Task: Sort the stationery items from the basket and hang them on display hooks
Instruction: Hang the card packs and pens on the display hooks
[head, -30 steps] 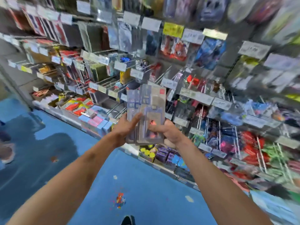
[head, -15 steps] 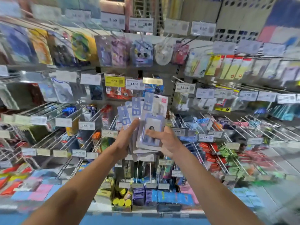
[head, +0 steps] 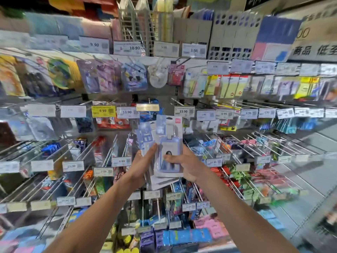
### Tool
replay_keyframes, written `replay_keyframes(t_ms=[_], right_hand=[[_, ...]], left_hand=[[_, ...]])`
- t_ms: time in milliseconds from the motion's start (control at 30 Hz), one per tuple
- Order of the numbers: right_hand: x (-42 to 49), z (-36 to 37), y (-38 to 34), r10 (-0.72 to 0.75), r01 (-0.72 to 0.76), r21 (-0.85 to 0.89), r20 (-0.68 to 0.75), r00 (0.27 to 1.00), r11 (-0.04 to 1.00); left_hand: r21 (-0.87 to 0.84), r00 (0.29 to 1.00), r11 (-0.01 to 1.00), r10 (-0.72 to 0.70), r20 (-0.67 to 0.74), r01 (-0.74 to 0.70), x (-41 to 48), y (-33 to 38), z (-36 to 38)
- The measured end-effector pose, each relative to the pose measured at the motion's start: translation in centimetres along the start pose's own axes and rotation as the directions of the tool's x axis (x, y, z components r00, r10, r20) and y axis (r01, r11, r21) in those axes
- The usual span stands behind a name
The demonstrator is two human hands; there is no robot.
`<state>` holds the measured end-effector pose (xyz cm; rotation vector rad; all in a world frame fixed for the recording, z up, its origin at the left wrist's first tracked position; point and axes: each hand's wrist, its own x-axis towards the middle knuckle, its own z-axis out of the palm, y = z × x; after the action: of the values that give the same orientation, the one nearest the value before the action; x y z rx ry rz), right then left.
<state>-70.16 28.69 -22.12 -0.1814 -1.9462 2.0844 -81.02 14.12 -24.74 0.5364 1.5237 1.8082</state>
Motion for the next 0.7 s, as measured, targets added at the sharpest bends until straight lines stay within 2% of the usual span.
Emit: replay_keyframes(t_ms=[167, 300, 467, 567, 700], right_hand=[[0.7, -0.2, 1.2, 0.047, -0.047, 0.01, -0.002, 0.999, 0.999], [1.5, 0.1, 1.8, 0.137, -0.128, 0.136, -0.06, 0.989, 0.982], [3.1, 0.5, 2.2, 0.193, -0.177, 0.198, -0.066, 0.979, 0.964], [3.8, 0.0, 2.2, 0.198, -0.182, 0.116, -0.14, 0.97, 0.976], [3.2, -2.1, 3.0, 0.164, -0.161, 0.029, -0.192, 0.968, 0.987]], left_hand=[[-0.055, 1.0, 0.998, -0.019, -0.017, 0.018, 0.0, -0.4, -1.6], [-0.045, 0.998, 0.998, 0.042, 0.048, -0.04, 0.6, -0.9, -4.0], [0.002, 0.991, 0.994, 0.106, -0.084, -0.106, -0.3, -0.7, -7.2], [0.012, 0.986, 0.993, 0.122, -0.117, -0.121, -1.2, 0.0, -9.0], [0.057, 0.99, 0.99, 0.129, -0.052, -0.126, -2.2, 1.4, -9.3]])
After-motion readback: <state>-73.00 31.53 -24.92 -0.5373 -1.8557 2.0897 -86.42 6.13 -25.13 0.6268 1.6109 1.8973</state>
